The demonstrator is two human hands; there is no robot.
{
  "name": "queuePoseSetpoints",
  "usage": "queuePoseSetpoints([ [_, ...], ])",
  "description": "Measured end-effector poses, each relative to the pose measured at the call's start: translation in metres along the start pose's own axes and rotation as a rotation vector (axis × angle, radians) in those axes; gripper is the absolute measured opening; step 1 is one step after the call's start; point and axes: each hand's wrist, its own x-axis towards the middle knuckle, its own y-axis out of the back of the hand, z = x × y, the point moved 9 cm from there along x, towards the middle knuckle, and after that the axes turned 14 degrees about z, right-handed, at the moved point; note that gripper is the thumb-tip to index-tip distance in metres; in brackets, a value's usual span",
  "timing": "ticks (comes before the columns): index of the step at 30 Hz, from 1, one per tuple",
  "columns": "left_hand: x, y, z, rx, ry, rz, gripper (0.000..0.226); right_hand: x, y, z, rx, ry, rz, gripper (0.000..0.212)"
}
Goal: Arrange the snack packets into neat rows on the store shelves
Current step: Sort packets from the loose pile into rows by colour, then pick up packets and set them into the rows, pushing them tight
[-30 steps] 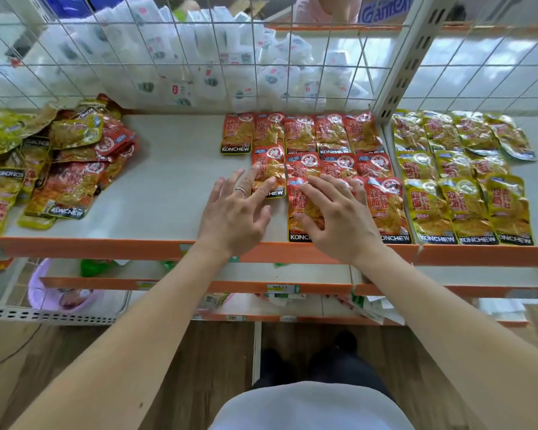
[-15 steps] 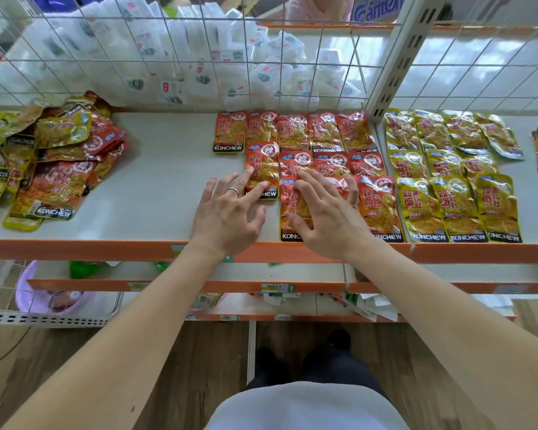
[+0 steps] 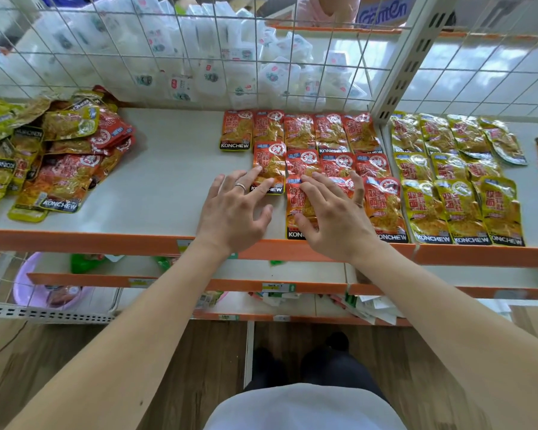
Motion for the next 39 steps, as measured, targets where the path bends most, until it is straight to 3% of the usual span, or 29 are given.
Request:
queuePoseSetpoints([
  [6,-0.004,0.028,0.001,-0.037,0.003,0.29,0.043,0.003,0.01,-0.001,0.042,0.017,0.097,0.07],
  [12,-0.009,0.047,0.003,-0.056,0.014,0.357,0.041,0.002,0.02,-0.004,0.11,0.003,0.134,0.074],
  [18,-0.04,0.113,-0.001,0.03,0.136,0.471,0.049,0.001,0.051,-0.009,0.338,-0.081,0.231,0.081],
  [27,-0.102,0.204,-0.035,0.263,0.396,0.552,0.057,0.034,0.101,-0.113,0.495,0.139,0.219,0.069],
  [31,-0.133,0.221,-0.046,0.294,0.459,0.482,0.059,0.033,0.108,-0.158,0.499,0.256,0.211,0.062],
  [39,-0.165,0.239,-0.112,0.297,0.619,0.45,0.06,0.056,0.085,-0.216,0.496,0.269,0.127,0.064],
])
